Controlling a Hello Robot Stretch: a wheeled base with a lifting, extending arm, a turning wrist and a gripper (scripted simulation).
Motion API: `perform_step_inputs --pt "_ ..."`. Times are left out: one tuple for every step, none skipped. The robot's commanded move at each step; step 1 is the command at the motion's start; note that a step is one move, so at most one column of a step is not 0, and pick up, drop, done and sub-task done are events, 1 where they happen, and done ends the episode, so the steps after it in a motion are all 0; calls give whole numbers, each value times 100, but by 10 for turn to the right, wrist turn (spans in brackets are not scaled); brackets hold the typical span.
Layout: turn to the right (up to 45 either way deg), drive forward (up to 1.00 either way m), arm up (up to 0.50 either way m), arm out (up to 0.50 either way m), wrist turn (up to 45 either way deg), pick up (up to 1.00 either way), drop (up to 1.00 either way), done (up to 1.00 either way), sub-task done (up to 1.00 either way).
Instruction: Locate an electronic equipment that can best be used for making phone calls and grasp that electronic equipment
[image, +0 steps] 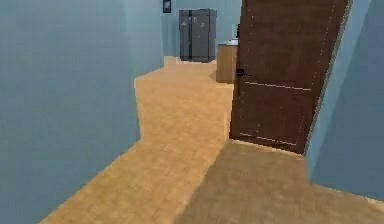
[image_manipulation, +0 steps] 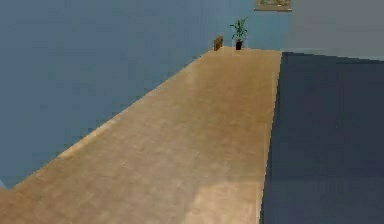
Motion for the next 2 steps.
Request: perform_step_inputs --pt "0 100 0 0 0 0 0 0 0" --pt "0 100 0 0 0 0 0 0 0"
